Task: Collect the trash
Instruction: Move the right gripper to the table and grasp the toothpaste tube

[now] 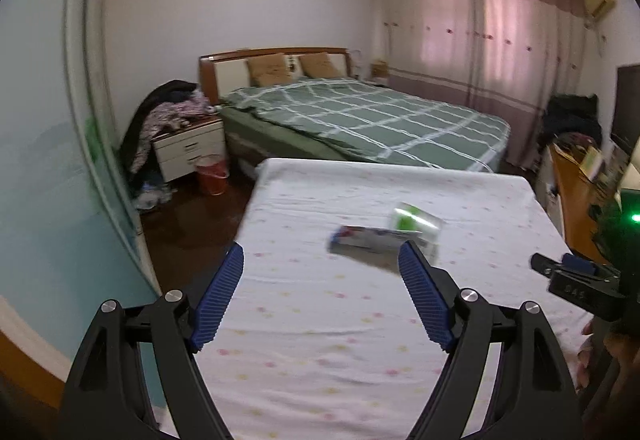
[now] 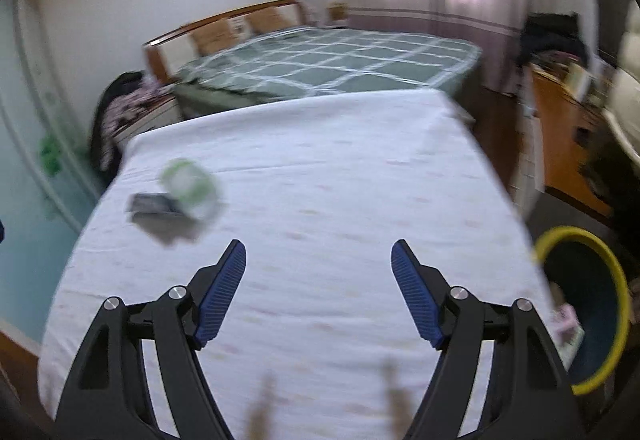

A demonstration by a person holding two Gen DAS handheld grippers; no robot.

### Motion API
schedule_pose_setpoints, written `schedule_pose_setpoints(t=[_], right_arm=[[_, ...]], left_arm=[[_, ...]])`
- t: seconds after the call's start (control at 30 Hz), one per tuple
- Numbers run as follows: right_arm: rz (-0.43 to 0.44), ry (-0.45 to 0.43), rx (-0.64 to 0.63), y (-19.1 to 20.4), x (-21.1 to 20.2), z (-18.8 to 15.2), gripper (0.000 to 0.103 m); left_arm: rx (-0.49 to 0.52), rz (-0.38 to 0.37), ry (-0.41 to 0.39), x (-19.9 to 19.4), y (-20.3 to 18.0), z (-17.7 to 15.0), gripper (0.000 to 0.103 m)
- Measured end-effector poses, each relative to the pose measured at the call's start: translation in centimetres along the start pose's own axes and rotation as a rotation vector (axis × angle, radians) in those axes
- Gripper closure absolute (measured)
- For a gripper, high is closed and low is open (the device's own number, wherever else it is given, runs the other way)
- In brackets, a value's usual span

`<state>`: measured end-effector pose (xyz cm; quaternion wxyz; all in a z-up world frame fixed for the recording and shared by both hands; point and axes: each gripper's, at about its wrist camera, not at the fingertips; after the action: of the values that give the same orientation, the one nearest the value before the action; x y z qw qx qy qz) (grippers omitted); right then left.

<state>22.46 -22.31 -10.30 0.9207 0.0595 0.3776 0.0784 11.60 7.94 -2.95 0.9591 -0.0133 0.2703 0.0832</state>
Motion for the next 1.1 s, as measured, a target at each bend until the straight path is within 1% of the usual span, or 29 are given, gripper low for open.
schedule_pose_setpoints(t=[0.07,0.13,0.2,0.3,0.47,0.53,0.7,0.8,0.93,1.0,1.1], right_arm=[[0.046,0.018,-0.025,2.4,1.1,0.6,0.032],[0.073,0.04,-0.056,4.9,2.4,1.0,0.032],[0.108,0.062,-0.084,7.1,3.6,1.2,0.035],[0.126,0.072,-0.116,9.6,4.8,1.5,0.038],[0.124,0.052,-0.207,13.7,6.9,2.9,0.038],[0.119,0.05,-0.245,14.8,7.7,3.3,0.038],[0.134,0.08,-0.32,16.8,10.3,4.3,0.038],[0.165,0.111,-0.352,17.7,11.5,4.8,0.039],[0.184,0.157,-0.369,18.1,12.7,4.6,0.039],[0.204,0.188,-0.368,18.1,13.3,4.4,0.041],[0.187,0.22,-0.369,17.8,14.0,4.1,0.042]], left_arm=[[-0.01,0.012,-0.005,0.0,1.1,-0.1,0.024],[-0.021,0.016,-0.009,0.1,2.3,-0.1,0.024],[-0.028,0.014,-0.01,0.1,2.7,-0.3,0.023],[-0.033,0.008,-0.006,0.3,2.7,-0.6,0.023],[-0.039,-0.002,0.001,0.6,2.9,-0.8,0.023],[-0.043,-0.006,0.001,0.5,3.2,-0.9,0.023],[-0.054,-0.005,0.0,0.3,3.9,-0.9,0.021],[-0.06,-0.005,0.003,0.3,4.3,-1.1,0.021],[-0.064,-0.008,0.005,0.4,4.4,-1.3,0.021],[-0.067,-0.01,0.006,0.4,4.5,-1.3,0.021],[-0.067,-0.011,0.01,0.3,4.3,-1.4,0.021]])
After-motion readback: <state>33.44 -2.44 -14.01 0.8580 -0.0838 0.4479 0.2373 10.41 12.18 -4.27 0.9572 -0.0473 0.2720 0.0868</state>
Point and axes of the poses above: each gripper's, at about its wrist camera, not at the fingertips, and x roughly the way its jaws point, y to its left, z to its top, and after that the axes turned 1 degree about x, right-handed
